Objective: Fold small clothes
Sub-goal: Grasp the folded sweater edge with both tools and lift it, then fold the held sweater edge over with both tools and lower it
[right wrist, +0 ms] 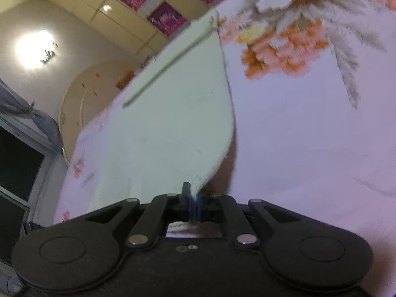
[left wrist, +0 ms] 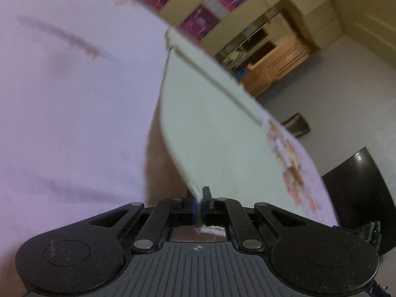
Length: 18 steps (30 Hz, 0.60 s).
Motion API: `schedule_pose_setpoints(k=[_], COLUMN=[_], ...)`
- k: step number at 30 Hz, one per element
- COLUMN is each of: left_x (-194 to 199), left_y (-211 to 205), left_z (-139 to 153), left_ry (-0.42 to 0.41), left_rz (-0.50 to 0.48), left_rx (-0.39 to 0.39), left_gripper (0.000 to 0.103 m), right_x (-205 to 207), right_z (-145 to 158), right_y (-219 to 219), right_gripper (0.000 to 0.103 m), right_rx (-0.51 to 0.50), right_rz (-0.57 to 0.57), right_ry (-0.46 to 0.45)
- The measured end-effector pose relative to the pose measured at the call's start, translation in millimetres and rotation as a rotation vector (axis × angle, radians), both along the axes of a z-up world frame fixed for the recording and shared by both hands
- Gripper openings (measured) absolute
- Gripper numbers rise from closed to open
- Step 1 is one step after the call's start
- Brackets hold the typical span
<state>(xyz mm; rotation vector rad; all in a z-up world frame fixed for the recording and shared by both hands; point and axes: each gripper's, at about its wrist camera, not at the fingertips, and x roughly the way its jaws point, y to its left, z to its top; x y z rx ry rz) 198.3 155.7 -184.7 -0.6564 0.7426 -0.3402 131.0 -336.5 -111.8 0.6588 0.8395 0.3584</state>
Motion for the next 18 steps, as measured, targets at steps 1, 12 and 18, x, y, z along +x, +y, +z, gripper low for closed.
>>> schedule_pose_setpoints(k=[1, 12, 18], left_x=[2, 119, 235], left_y=[1, -3, -12], left_z=[8, 110, 130], left_ry=[-0.024, -0.174, -0.192], left_rz=[0.007, 0.043, 0.076], left_rx=[-0.003, 0.05, 0.068], left_gripper=[0.004, 0.004, 0.004], right_x=[2, 97, 189], right_z=[8, 107, 126], right_y=[1, 16, 6], right_gripper=[0.005, 0.005, 0.005], right_rx=[-0.013, -0.166, -0.162], right_rz=[0.005, 0.084, 0.052], right_ry=[-0.023, -0.241, -0.256])
